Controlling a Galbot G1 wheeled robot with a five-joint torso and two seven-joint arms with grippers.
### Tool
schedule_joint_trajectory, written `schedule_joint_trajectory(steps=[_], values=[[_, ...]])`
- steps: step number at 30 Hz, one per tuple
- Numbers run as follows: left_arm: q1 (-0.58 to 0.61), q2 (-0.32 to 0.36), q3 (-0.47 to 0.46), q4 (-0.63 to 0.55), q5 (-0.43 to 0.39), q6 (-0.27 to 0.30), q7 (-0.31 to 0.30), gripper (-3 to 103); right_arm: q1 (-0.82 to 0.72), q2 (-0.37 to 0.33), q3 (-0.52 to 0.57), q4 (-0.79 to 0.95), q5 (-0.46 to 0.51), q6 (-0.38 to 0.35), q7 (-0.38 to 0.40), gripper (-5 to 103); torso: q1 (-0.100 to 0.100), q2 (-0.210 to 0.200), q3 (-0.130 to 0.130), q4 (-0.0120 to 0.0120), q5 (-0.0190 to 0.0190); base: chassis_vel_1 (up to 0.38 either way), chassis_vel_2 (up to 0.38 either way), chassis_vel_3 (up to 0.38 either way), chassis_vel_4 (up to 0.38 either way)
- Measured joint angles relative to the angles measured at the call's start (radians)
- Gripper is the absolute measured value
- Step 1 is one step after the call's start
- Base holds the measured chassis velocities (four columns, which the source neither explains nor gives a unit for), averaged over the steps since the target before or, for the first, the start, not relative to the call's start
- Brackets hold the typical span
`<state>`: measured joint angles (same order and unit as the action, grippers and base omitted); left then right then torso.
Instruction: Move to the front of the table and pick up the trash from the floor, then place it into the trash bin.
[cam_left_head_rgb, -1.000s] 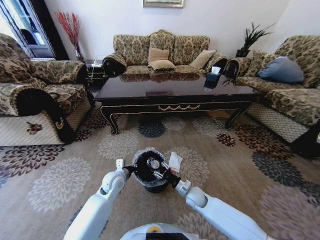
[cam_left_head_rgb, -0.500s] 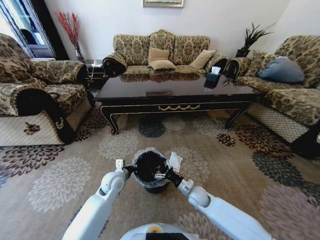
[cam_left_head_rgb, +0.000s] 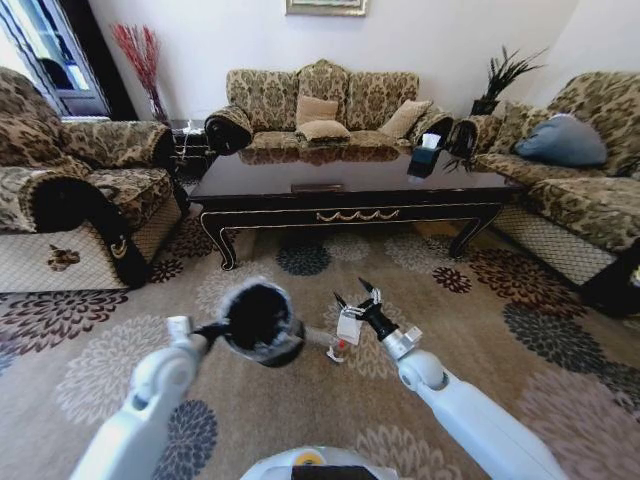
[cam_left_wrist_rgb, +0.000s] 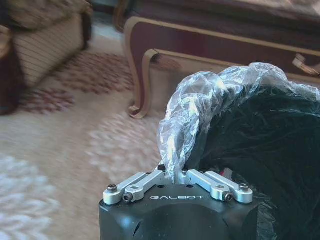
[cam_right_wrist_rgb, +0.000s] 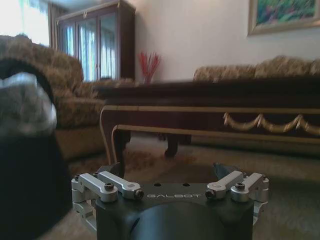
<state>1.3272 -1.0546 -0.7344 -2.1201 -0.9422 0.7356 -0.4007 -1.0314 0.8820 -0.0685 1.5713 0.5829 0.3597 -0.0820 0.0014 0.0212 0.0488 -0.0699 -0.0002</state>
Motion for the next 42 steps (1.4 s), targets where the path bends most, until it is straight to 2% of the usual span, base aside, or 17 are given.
schedule_joint_trajectory(steps=[2,4,5,7,9,19,31,36,42], values=[[-0.001,0.019,-0.058,0.019,-0.031,0.0,-0.004,2,0.033,0.03,-0.065,-0.084,-0.032,-0.003,-0.026,100,0.0,0.0,0.0,-0.0003,0.0001,0.0,0.0,0.0,0.0],[0.004,0.035,-0.102,0.034,-0.053,0.0,-0.006,2,0.077,0.067,-0.131,-0.176,-0.037,-0.001,-0.109,100,0.0,0.0,0.0,0.0,0.0001,0.0,0.0,0.0,0.0],[0.004,0.035,-0.102,0.034,-0.053,0.0,-0.006,2,0.077,0.067,-0.131,-0.176,-0.037,-0.001,-0.109,100,0.0,0.0,0.0,0.0,0.0001,0.0,0.0,0.0,0.0],[0.014,0.047,-0.13,0.041,-0.063,0.0,-0.006,2,0.121,0.109,-0.175,-0.275,-0.043,0.012,-0.193,100,0.0,0.0,0.0,0.0003,-0.0001,0.0,0.0,0.0,0.0],[0.018,0.053,-0.146,0.043,-0.066,0.0,-0.006,2,0.16,0.139,-0.219,-0.347,-0.045,0.02,-0.226,100,0.0,0.0,0.0,0.0,-0.0003,0.0,0.0,0.0,0.0],[0.001,0.079,-0.211,0.005,-0.122,0.0,-0.004,2,0.335,0.256,-0.386,-0.565,-0.056,0.048,-0.241,100,0.0,0.0,0.0,-0.0001,0.0001,0.0,0.0,0.0,0.0],[0.005,0.083,-0.238,-0.03,-0.148,0.0,-0.001,2,0.495,0.287,-0.571,-0.724,-0.023,-0.004,-0.246,100,0.0,0.0,0.0,-0.0002,0.0002,0.0,0.0,0.0,0.0],[0.005,0.08,-0.232,-0.025,-0.143,0.0,0.001,2,0.537,0.341,-0.592,-0.864,-0.067,0.009,-0.282,100,0.0,0.0,0.0,-0.0002,0.0001,0.0,0.0,0.0,0.0],[0.013,0.074,-0.232,-0.034,-0.14,0.0,0.002,2,0.561,0.383,-0.588,-0.971,-0.127,0.026,-0.284,100,0.0,0.0,0.0,-0.0003,0.0001,0.0,0.0,0.0,0.0]])
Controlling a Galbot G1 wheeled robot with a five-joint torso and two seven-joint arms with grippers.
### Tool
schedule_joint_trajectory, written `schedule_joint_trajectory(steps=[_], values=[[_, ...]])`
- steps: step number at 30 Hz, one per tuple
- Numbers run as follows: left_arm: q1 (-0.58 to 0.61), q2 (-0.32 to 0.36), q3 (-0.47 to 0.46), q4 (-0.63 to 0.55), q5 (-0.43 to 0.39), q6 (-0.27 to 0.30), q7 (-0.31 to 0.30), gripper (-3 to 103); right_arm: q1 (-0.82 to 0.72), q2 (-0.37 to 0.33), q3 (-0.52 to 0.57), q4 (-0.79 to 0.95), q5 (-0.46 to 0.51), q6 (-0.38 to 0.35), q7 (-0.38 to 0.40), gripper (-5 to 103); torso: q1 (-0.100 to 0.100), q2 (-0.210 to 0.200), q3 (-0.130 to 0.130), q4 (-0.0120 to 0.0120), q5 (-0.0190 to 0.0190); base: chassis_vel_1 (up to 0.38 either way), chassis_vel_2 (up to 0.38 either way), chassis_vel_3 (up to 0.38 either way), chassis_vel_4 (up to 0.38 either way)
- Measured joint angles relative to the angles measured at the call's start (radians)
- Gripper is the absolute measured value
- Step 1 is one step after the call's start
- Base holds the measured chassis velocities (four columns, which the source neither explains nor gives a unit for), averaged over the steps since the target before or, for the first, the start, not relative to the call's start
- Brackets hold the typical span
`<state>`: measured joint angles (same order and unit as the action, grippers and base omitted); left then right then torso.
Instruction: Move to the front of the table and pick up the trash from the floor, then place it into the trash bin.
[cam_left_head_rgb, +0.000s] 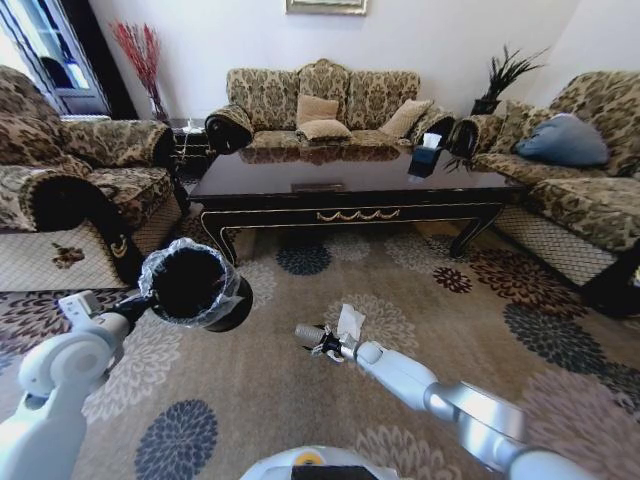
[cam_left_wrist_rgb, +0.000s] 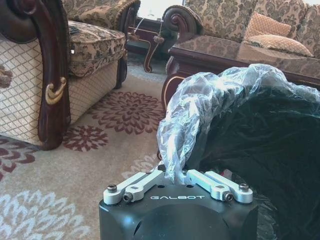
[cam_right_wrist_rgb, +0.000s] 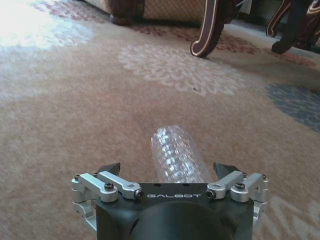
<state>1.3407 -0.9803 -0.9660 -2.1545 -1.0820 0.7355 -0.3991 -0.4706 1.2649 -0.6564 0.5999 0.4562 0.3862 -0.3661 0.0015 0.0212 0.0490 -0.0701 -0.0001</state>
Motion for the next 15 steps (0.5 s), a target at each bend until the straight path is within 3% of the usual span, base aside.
schedule_joint_trajectory(steps=[10,13,15], values=[[0.013,-0.003,0.003,-0.021,0.005,0.0,0.001,2,-0.003,0.012,0.012,-0.046,-0.023,-0.017,0.079,103,0.0,0.0,0.0,0.0001,0.0001,0.0,0.0,0.0,0.0],[0.018,-0.001,0.004,-0.028,0.005,0.0,0.001,2,-0.006,0.018,0.024,-0.067,-0.054,-0.017,0.087,91,0.0,0.0,0.0,0.0002,0.0001,0.0,0.0,0.0,0.0],[0.018,0.0,0.004,-0.029,0.006,0.0,0.001,2,-0.008,0.018,0.024,-0.069,-0.058,-0.017,0.087,89,0.0,0.0,0.0,0.0001,0.0001,0.0,0.0,0.0,0.0]])
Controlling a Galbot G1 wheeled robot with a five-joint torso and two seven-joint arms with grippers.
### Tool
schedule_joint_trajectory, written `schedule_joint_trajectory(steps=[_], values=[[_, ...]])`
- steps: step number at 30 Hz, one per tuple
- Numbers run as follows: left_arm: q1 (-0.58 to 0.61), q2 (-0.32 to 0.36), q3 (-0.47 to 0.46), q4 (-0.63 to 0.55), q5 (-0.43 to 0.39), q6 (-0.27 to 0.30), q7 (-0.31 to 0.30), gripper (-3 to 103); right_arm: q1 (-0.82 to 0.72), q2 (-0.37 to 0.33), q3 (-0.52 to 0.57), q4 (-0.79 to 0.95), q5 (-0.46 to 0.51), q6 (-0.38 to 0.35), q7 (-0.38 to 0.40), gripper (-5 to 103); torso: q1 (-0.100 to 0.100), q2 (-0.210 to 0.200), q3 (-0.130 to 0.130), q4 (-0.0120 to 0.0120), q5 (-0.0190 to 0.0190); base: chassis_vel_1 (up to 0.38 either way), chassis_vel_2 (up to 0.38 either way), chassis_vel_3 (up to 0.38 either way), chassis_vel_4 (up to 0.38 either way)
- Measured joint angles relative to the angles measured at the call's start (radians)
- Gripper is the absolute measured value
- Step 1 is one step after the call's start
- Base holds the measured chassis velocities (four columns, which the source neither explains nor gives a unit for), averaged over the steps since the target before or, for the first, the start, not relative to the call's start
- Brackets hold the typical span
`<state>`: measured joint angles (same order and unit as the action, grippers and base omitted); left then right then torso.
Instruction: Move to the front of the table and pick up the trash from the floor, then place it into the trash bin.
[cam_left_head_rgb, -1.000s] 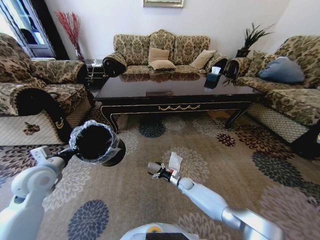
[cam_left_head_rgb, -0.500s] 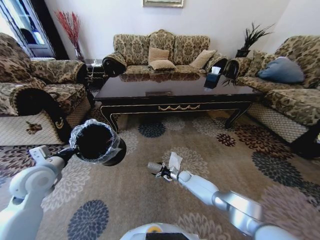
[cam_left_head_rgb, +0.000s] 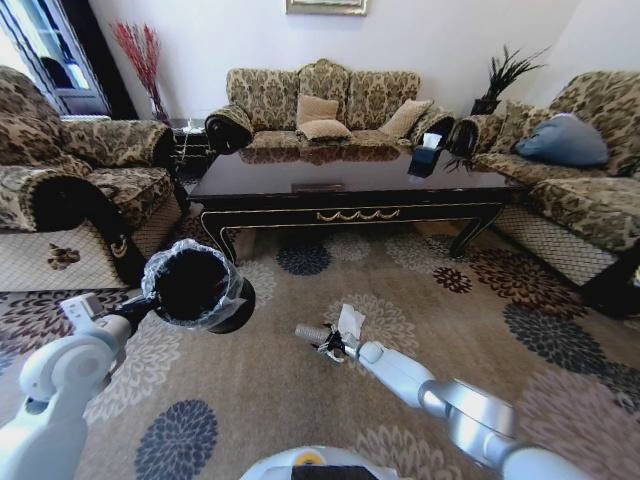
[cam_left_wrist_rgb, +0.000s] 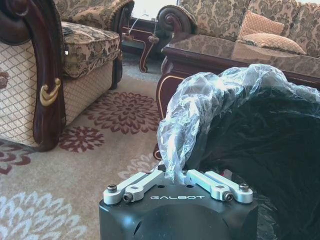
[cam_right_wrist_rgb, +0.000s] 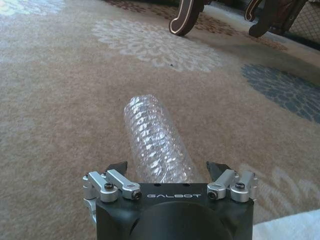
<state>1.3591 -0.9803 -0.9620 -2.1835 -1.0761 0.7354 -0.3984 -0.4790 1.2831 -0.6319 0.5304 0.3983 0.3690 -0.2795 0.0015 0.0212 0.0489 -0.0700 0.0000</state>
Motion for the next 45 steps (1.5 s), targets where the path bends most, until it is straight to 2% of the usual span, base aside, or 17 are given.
schedule_joint_trajectory(steps=[3,7,10,12,16,20,22,25,26,29,30,34,38,40,45], values=[[0.003,0.001,0.0,0.0,0.0,0.0,0.0,2,-0.003,0.0,0.0,-0.003,-0.006,0.0,-0.001,84,0.0,0.0,0.0,0.0,0.0001,0.0,0.0,0.0,0.0],[0.01,0.001,-0.001,0.0,0.001,0.0,0.0,2,-0.005,-0.001,-0.002,-0.014,-0.02,0.007,-0.002,63,0.0,0.0,0.0,0.0001,0.0,0.0,0.0,0.0,0.0],[0.011,0.002,-0.002,-0.001,0.001,0.0,0.0,2,-0.005,-0.001,-0.004,-0.018,-0.024,0.01,-0.003,57,0.0,0.0,0.0,0.0001,0.0,0.0,0.0,0.0,0.0],[0.011,0.002,-0.001,-0.001,0.002,0.0,0.0,2,-0.005,0.0,-0.004,-0.021,-0.025,0.015,-0.003,48,0.0,0.0,0.0,0.0,-0.0001,0.0,0.0,0.0,0.0],[0.011,0.002,0.003,-0.001,0.003,0.0,0.0,2,-0.007,0.0,-0.002,-0.019,-0.024,0.023,-0.006,42,0.0,0.0,0.0,-0.0001,-0.0001,0.0,0.0,0.0,0.0],[0.006,0.003,0.01,0.018,0.006,0.0,-0.001,2,-0.011,-0.022,0.007,0.045,0.005,0.037,-0.024,30,0.0,0.0,0.0,0.0002,0.0001,0.0,0.0,0.0,0.0],[0.005,0.003,0.013,0.027,0.006,0.0,0.0,2,-0.012,-0.034,0.01,0.078,0.026,0.037,-0.024,30,0.0,0.0,0.0,0.0002,0.0,0.0,0.0,0.0,0.0],[-0.001,0.004,0.032,0.083,0.022,-0.001,0.0,2,-0.013,-0.113,0.011,0.251,0.11,0.018,-0.011,28,0.0,0.0,0.0,0.0003,0.0002,0.0,0.0,0.0,0.0],[-0.001,0.004,0.032,0.083,0.022,-0.001,0.0,2,-0.013,-0.113,0.011,0.251,0.11,0.018,-0.011,28,0.0,0.0,0.0,0.0003,0.0002,0.0,0.0,0.0,0.0],[-0.001,-0.006,0.07,0.122,0.045,-0.001,0.003,2,0.009,-0.201,0.009,0.428,0.176,0.004,0.013,28,0.0,0.0,0.0,-0.0004,-0.0002,0.0,0.0,0.0,0.0],[-0.001,-0.006,0.07,0.122,0.045,-0.001,0.003,2,0.009,-0.201,0.009,0.428,0.176,0.004,0.013,28,0.0,0.0,0.0,-0.0004,-0.0002,0.0,0.0,0.0,0.0],[-0.007,-0.022,0.121,0.148,0.07,-0.001,0.006,2,0.074,-0.267,0.008,0.628,0.286,0.006,0.041,28,0.0,0.0,0.0,0.0002,0.0,0.0,0.0,0.0,0.0],[-0.018,-0.03,0.147,0.155,0.08,-0.001,0.005,2,0.118,-0.292,0.004,0.742,0.367,0.008,0.06,28,0.0,0.0,0.0,0.0004,-0.0001,0.0,0.0,0.0,0.0],[-0.025,-0.034,0.16,0.158,0.084,-0.001,0.005,2,0.154,-0.307,-0.006,0.821,0.423,0.009,0.071,28,0.0,0.0,0.0,-0.0002,-0.0001,0.0,0.0,0.0,0.0],[-0.025,-0.038,0.173,0.158,0.088,-0.001,0.005,2,0.21,-0.313,-0.035,0.905,0.47,0.018,0.086,28,0.0,0.0,0.0,0.0,0.0,0.0,0.0,0.0,0.0]])
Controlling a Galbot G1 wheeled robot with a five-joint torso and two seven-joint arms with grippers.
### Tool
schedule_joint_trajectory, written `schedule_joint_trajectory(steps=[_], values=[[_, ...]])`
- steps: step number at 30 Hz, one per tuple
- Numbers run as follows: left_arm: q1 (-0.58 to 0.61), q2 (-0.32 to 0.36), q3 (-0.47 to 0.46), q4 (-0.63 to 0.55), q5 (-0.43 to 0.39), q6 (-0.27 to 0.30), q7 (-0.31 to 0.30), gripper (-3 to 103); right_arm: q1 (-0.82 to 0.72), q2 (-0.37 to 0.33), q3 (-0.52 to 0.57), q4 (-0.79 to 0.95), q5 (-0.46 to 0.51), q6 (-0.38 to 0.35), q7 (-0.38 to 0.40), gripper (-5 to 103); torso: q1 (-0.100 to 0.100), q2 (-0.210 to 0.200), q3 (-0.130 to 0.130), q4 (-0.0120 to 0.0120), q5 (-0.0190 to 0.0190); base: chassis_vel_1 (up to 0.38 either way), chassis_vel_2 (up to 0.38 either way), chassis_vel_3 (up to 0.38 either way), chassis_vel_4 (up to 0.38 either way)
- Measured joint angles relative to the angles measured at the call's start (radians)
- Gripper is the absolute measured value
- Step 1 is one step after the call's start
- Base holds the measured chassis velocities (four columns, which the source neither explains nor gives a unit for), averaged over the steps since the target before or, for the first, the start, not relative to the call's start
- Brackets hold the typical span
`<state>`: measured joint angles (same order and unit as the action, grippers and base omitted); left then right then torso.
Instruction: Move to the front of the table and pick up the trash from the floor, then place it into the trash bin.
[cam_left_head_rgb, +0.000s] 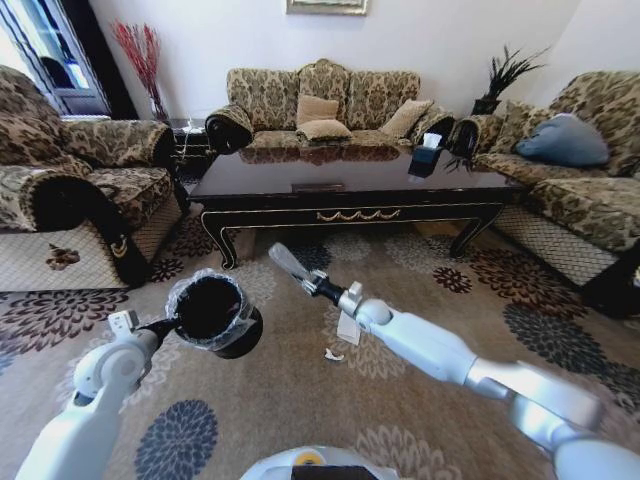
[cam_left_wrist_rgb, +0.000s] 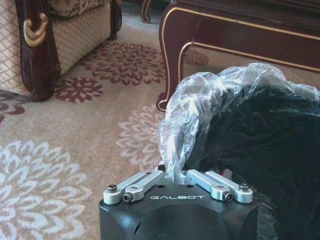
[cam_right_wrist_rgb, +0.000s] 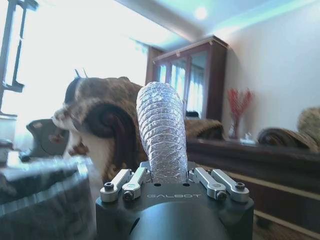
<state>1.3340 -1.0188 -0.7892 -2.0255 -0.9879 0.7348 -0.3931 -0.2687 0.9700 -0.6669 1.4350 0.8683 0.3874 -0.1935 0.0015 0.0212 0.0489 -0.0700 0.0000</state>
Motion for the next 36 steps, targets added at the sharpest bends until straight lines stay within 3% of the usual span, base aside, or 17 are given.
schedule_joint_trajectory(steps=[8,12,19,27,28,30,34,36], values=[[-0.004,-0.017,0.011,-0.005,0.004,0.0,-0.001,2,0.114,0.083,-0.133,0.087,0.052,0.026,0.032,28,0.0,0.0,0.0,-0.0002,-0.0002,0.0,0.0,0.0,0.0],[-0.022,-0.023,0.014,-0.001,0.004,0.0,-0.004,2,0.165,0.218,-0.218,0.081,0.065,0.029,0.041,28,0.0,0.0,0.0,0.0007,-0.0003,0.0,0.0,0.0,0.0],[-0.058,-0.036,0.034,0.012,0.005,0.0,-0.005,2,0.19,0.366,-0.278,-0.006,0.062,0.036,0.04,28,0.0,0.0,0.0,-0.0004,-0.0004,0.0,0.0,0.0,0.0],[-0.052,-0.037,0.031,-0.003,0.001,0.001,-0.003,2,0.184,0.405,-0.285,-0.061,0.04,0.045,0.04,25,0.0,0.0,0.0,0.0,-0.0002,0.0,0.0,0.0,0.0],[-0.048,-0.036,0.029,-0.007,0.0,0.001,-0.002,2,0.182,0.403,-0.286,-0.064,0.036,0.046,0.04,32,0.0,0.0,0.0,-0.0001,-0.0002,0.0,0.0,0.0,0.0],[-0.046,-0.035,0.027,-0.01,-0.001,0.001,-0.002,2,0.181,0.401,-0.286,-0.065,0.034,0.047,0.04,32,0.0,0.0,0.0,0.0,-0.0001,0.0,0.0,0.0,0.0],[-0.036,-0.032,0.021,-0.029,-0.007,0.001,0.0,2,0.175,0.391,-0.282,-0.071,0.026,0.048,0.048,54,0.0,0.0,0.0,-0.0001,0.0,0.0,0.0,0.0,0.0],[-0.033,-0.032,0.02,-0.032,-0.008,0.001,0.0,2,0.174,0.388,-0.279,-0.072,0.022,0.048,0.054,54,0.0,0.0,0.0,-0.0001,0.0,0.0,0.0,0.0,0.0]])
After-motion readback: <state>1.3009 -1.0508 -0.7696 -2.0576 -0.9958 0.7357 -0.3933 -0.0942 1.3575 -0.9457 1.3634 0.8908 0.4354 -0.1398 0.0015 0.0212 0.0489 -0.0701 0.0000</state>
